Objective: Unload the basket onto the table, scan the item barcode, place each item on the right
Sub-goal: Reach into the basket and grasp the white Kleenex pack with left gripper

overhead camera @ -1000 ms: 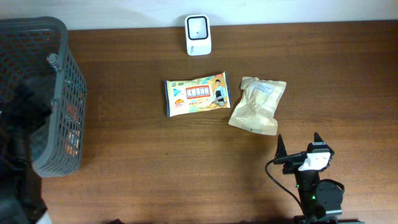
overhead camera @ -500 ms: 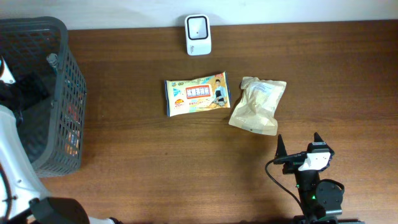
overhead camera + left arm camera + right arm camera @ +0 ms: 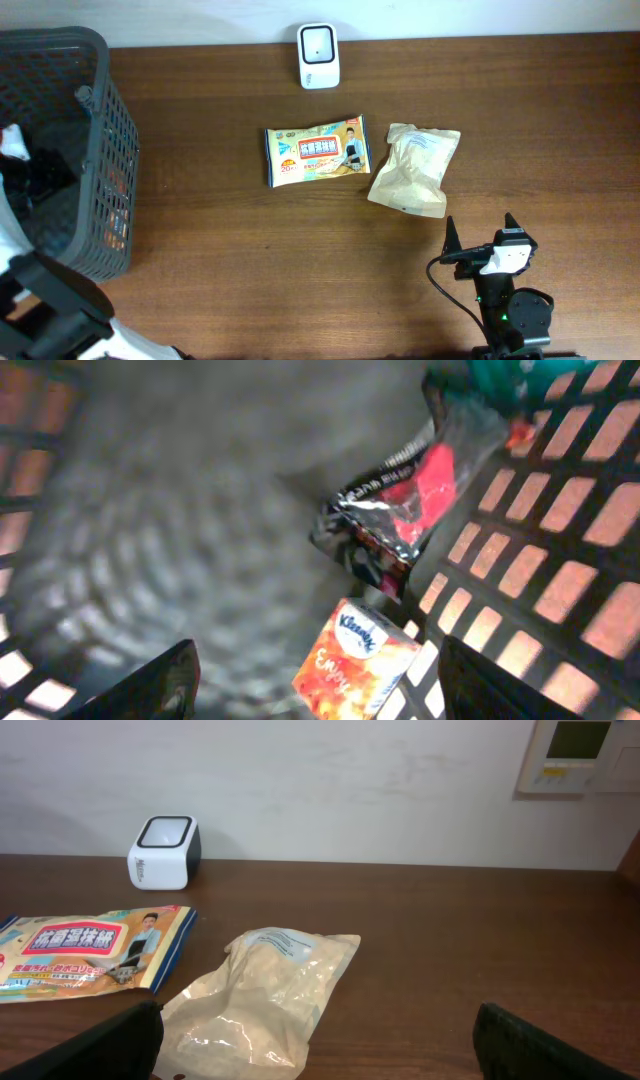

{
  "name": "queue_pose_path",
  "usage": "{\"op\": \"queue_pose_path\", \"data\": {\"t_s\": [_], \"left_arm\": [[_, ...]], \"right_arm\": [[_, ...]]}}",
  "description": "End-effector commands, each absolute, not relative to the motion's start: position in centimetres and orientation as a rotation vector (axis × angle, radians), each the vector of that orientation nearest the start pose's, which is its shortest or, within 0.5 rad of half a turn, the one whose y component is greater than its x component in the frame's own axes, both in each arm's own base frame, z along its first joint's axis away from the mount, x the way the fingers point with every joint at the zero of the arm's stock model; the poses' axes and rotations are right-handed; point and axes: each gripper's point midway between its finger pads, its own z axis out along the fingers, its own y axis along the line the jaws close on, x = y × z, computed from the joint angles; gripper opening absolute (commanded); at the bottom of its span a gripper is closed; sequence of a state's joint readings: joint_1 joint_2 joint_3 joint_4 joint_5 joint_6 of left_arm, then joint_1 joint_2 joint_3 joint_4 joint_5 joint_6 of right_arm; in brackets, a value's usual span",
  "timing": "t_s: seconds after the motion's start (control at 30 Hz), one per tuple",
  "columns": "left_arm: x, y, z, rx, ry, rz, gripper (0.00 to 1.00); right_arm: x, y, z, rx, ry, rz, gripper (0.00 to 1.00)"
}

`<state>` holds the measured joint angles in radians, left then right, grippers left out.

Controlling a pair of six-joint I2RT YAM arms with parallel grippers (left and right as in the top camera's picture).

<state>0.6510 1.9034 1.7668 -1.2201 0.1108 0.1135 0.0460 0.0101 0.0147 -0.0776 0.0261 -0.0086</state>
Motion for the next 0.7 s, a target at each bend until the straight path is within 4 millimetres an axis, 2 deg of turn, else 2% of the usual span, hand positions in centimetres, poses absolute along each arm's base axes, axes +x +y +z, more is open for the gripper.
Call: {"op": "queue_pose_path", "data": {"t_s": [0.0,0.07,0.23,0.33,0.4,0.67], "left_arm": [[34.0,21.5,12.1,-0.591,2.879,-0.201,0.74],[33.4,21.0,10.4,-0.556,2.923,-0.227,0.74],[32.9,20.6,7.7,-0.511,2.948,-0.237,0.73],[32.8,20.3,6.5,-0.488,2.950,-0.239,0.67],[32.7,20.2,6.2,-0.477,2.954,-0.240,0.62],[32.2,19.8,5.9,-0.482,2.975,-0.259,0.65]], "right_arm": [[24.6,0.8,15.6,-0.034,1.649,0.006,0.99],[24.6,0.8,15.6,-0.034,1.649,0.006,0.98],[24.6,0.8,15.6,-0.034,1.649,0.006,0.99],[24.6,0.8,15.6,-0.034,1.649,0.006,0.99],[24.6,0.8,15.6,-0.034,1.649,0.006,0.99],[24.6,0.8,15.6,-0.034,1.649,0.006,0.99]]}}
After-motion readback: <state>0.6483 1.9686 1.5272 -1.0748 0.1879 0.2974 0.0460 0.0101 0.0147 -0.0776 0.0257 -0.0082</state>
